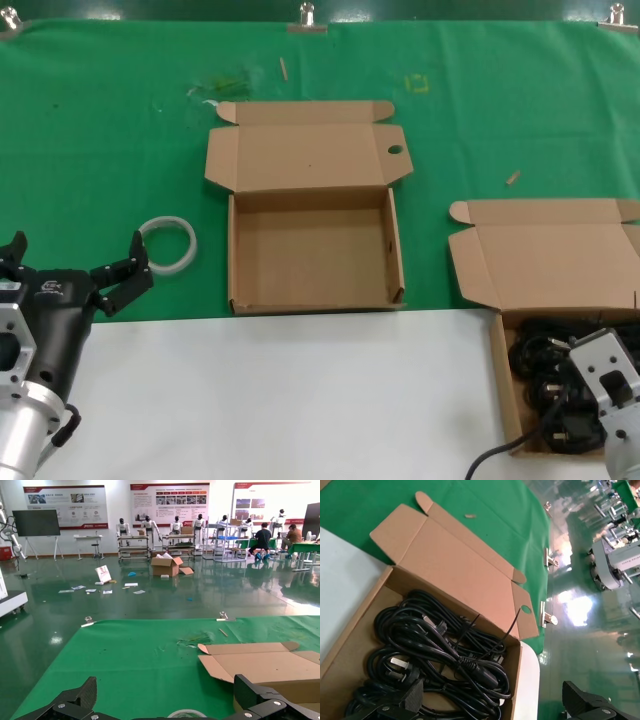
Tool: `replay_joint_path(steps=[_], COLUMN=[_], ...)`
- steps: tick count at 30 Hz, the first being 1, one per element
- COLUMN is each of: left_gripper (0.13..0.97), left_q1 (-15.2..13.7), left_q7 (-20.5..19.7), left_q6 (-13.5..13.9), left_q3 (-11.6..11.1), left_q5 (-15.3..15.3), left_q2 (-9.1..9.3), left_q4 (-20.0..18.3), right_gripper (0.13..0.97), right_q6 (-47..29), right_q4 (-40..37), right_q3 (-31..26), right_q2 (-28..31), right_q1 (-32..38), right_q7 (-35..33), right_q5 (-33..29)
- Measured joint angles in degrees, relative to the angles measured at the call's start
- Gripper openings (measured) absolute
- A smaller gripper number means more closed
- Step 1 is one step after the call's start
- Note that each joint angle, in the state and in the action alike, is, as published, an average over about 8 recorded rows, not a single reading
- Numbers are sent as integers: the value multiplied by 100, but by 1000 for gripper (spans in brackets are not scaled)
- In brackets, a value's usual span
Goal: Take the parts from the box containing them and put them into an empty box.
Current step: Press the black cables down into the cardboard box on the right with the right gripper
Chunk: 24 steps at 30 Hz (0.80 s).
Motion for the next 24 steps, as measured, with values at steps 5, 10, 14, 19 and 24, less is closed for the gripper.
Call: replay_joint_path(steps=[5,10,14,19,24], left_gripper=[965,965,965,965,965], left_q1=[0,0,0,0,0], left_q7=[0,0,0,0,0], left_q6=[0,0,0,0,0], left_q3=[0,0,0,0,0], left_q5=[0,0,0,0,0], left_q2=[0,0,0,0,0], left_q4=[0,0,0,0,0], right_gripper=[966,966,966,966,966], right_q6=[-200,-481,-673,-909,-1109], right_q4=[-272,-634,-910,-1261,-1536], right_q3=[105,224,309,422,542], right_q2=[0,0,0,0,0], right_q1=[95,225,329,465,583], right_q7=[-175,-311,-431,-593,-760], right_q5=[70,146,224,373,501])
